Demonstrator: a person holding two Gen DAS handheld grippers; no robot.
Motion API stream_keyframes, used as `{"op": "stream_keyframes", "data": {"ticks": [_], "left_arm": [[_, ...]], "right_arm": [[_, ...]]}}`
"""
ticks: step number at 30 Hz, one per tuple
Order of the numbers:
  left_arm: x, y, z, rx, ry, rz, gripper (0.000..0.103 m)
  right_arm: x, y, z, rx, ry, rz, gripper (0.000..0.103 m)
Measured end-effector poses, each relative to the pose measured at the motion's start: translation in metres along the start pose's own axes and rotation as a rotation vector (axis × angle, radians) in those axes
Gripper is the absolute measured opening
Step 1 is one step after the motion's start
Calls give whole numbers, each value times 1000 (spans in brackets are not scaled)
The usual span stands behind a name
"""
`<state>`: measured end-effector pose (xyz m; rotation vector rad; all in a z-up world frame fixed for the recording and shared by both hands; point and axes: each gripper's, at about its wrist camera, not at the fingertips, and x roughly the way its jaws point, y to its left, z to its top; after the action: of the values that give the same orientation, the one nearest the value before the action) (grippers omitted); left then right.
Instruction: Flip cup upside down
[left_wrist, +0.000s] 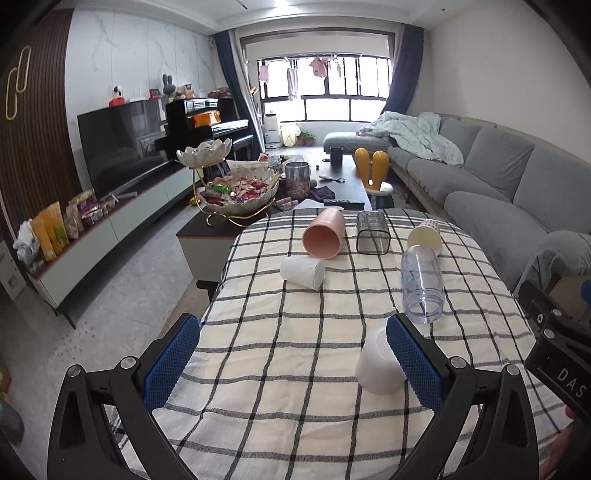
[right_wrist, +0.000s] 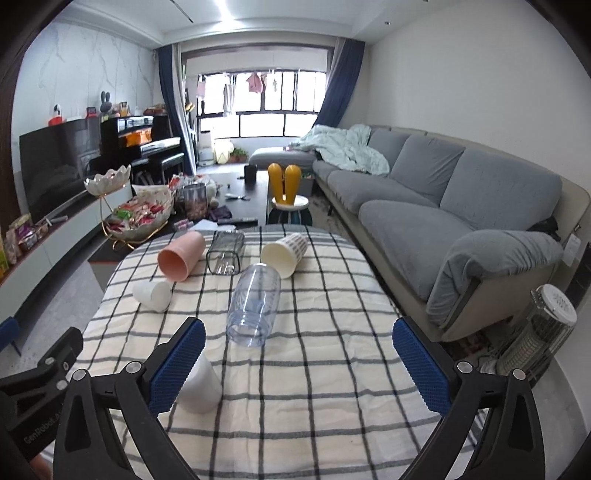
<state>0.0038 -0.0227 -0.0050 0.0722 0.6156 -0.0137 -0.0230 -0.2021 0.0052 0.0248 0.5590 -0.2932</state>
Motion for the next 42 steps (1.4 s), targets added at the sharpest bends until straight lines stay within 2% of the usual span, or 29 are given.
{"op": "stream_keyframes", "data": {"ticks": [11, 42], "left_arm": [[-9, 0, 0, 5, 6, 2, 103], [-13, 3, -2, 1, 22, -31, 103]], "right_arm": [[-6, -5, -2, 12, 34, 39, 102], [-14, -2, -1, 0, 13, 55, 102]]}}
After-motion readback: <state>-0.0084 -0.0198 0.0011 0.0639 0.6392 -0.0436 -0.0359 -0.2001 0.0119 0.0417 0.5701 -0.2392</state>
